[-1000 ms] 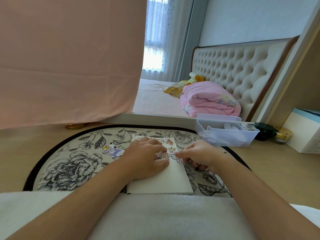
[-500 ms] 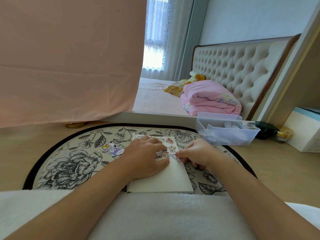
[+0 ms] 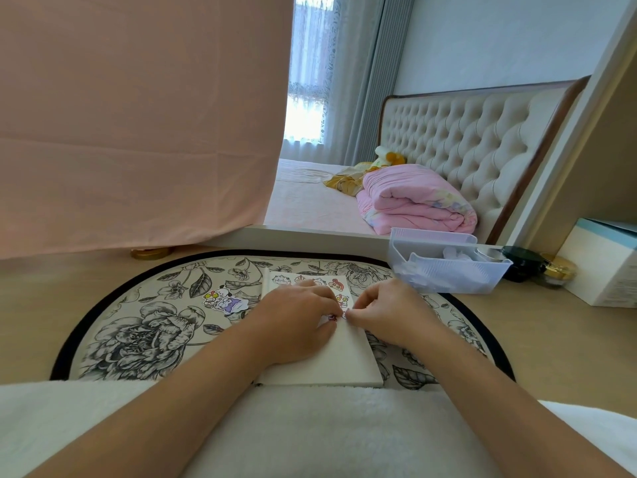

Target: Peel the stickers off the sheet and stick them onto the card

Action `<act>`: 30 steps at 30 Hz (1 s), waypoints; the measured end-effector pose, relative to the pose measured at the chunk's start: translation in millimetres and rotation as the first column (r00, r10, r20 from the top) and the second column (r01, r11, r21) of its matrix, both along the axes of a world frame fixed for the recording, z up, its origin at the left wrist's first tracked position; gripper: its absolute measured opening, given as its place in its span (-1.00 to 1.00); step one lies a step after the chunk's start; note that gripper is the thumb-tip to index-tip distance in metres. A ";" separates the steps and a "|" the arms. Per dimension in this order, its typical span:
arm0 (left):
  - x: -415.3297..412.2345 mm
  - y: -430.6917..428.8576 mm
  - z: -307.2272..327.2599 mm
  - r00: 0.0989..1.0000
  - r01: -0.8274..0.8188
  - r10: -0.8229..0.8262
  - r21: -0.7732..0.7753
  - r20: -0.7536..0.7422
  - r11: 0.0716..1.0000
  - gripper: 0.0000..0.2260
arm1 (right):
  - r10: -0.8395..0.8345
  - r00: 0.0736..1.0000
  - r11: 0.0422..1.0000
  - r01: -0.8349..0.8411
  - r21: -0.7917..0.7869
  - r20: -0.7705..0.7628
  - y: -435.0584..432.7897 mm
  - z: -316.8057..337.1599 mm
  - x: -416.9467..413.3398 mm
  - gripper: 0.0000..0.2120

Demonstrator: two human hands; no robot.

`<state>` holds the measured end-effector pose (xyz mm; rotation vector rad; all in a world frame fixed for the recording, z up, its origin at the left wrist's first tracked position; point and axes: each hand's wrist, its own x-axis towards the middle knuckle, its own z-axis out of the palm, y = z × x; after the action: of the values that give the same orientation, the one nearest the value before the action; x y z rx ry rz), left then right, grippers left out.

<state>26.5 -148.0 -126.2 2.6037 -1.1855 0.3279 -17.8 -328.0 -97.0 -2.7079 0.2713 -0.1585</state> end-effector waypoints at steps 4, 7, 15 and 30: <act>-1.5 -0.5 -0.4 1.000 -0.009 0.009 -0.004 -0.001 1.000 -0.71 | 0.019 1.000 0.991 -0.016 -0.129 0.021 -1.3 4.7 -17.8 -0.60; -2.8 -0.1 -1.2 1.000 0.000 0.000 -0.002 0.003 1.000 -0.71 | 0.147 0.989 0.979 -0.144 -0.142 0.011 -2.5 2.5 -31.9 -0.58; -5.2 0.5 -0.5 1.000 -0.012 0.012 -0.023 -0.004 1.000 -0.71 | 0.260 0.956 0.893 -0.290 -0.345 -0.133 5.6 -9.2 -38.7 -0.49; -9.4 -2.6 -3.2 0.998 -0.034 0.024 0.190 0.055 0.981 -0.43 | 0.271 0.957 0.838 -0.288 -0.464 -0.103 -2.6 -15.8 -55.0 -0.48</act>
<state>17.1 -150.6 -129.4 2.7946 -1.2540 0.3032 -72.8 -330.6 -112.8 -3.2007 -0.1891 -0.1026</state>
